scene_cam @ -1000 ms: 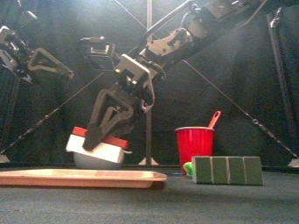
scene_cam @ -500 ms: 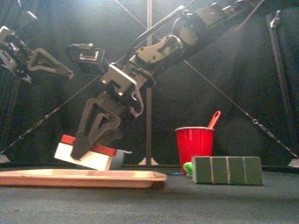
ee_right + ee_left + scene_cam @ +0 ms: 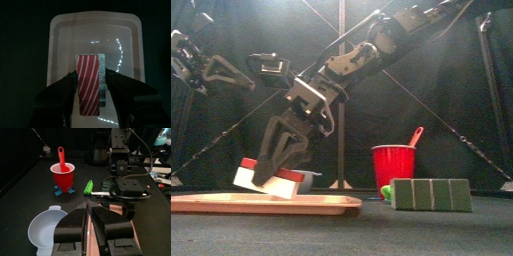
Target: Place salmon sushi on plate
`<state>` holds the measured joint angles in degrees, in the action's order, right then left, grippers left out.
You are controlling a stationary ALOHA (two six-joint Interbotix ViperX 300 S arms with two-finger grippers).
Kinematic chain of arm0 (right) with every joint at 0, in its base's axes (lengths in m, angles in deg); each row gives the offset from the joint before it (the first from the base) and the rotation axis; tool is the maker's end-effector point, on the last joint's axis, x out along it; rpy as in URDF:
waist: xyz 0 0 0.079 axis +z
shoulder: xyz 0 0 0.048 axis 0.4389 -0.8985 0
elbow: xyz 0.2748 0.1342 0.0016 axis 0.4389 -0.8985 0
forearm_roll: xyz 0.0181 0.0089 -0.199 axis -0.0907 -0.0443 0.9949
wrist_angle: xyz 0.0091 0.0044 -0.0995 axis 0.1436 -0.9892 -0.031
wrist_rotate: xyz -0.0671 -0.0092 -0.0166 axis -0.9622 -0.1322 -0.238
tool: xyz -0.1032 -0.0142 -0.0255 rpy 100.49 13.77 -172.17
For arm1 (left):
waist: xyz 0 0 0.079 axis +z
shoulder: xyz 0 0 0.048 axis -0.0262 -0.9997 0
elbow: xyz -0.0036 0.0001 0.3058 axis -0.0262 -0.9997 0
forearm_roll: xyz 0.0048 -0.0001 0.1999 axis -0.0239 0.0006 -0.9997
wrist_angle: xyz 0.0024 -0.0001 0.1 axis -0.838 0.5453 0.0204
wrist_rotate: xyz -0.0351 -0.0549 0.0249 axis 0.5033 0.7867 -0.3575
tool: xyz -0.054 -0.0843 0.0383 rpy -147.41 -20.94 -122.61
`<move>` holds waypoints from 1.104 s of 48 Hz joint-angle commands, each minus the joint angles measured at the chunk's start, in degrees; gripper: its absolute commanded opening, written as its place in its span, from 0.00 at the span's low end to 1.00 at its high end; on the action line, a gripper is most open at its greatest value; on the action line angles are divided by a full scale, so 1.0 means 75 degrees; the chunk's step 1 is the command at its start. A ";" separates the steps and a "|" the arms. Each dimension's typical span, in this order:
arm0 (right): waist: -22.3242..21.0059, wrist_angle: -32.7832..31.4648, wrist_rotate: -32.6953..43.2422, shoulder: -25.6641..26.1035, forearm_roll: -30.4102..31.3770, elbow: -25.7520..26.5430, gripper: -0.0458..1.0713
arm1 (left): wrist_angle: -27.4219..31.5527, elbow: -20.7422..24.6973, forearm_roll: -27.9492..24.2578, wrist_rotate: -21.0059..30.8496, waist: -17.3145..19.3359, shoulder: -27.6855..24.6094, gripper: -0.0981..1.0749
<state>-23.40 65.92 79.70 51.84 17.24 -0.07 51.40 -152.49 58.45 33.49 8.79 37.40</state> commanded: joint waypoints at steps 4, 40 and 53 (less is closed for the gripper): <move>-0.0047 0.0023 0.0012 0.0176 0.0012 0.0141 0.80 | -0.0047 0.0094 -0.0012 -0.0012 0.0023 -0.0023 0.55; -0.0047 -0.0094 0.0000 0.0176 0.0082 0.0164 0.86 | -0.0047 0.0094 -0.0012 0.0000 0.0023 -0.0012 0.55; -0.0047 -0.0129 0.0000 0.0176 0.0117 0.0199 0.86 | -0.0047 0.0094 -0.0012 0.0000 0.0023 -0.0023 0.55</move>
<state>-23.48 64.78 79.70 51.84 18.03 0.02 51.49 -152.58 58.36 33.49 8.79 37.40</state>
